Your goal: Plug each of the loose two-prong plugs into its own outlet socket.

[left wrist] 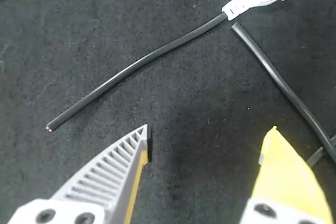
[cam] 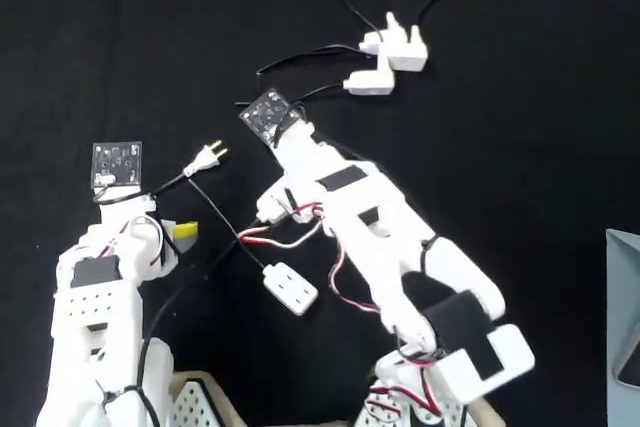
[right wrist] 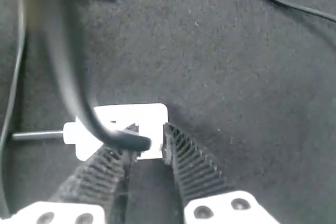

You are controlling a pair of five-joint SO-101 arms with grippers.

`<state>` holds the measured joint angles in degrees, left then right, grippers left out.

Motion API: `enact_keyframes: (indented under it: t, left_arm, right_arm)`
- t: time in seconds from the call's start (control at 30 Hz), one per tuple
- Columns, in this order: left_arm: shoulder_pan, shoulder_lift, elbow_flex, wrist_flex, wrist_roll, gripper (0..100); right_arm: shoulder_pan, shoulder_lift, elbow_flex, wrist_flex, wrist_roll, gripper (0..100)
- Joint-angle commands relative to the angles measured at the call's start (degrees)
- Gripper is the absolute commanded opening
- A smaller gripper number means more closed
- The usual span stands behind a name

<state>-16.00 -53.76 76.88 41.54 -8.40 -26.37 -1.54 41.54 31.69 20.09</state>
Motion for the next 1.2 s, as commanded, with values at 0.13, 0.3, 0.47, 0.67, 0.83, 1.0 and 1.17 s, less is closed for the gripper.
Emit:
enact_keyframes:
  t: [0.13,0.3,0.47,0.67,0.83,1.0,1.17]
  left_arm:
    - [0.0,-0.5,-0.2,-1.3,0.3,33]
    - [0.0,-0.5,-0.2,-1.3,0.3,33]
    - [0.0,-0.5,-0.2,-1.3,0.3,33]
    - [0.0,-0.5,-0.2,-1.3,0.3,33]
    - [0.0,-0.5,-0.1,-1.3,0.3,33]
    - [-0.3,-0.5,-0.1,-1.3,0.3,33]
    - [-1.9,-1.1,-0.5,-1.1,0.7,33]
  right_arm:
    - [1.5,-3.0,5.5,-0.4,0.4,1.1]
    - [1.5,-0.6,6.8,-3.9,0.3,1.1]
    - [5.5,-1.2,2.2,-3.8,-2.0,1.1]
    - [15.4,-2.7,-9.5,-2.5,-9.8,1.1]
    - [23.4,0.5,-21.0,-2.8,-15.0,1.2]
    - [29.0,7.2,-32.7,2.2,-20.9,7.1]
    - [29.5,11.1,-44.4,17.8,-26.4,20.0]
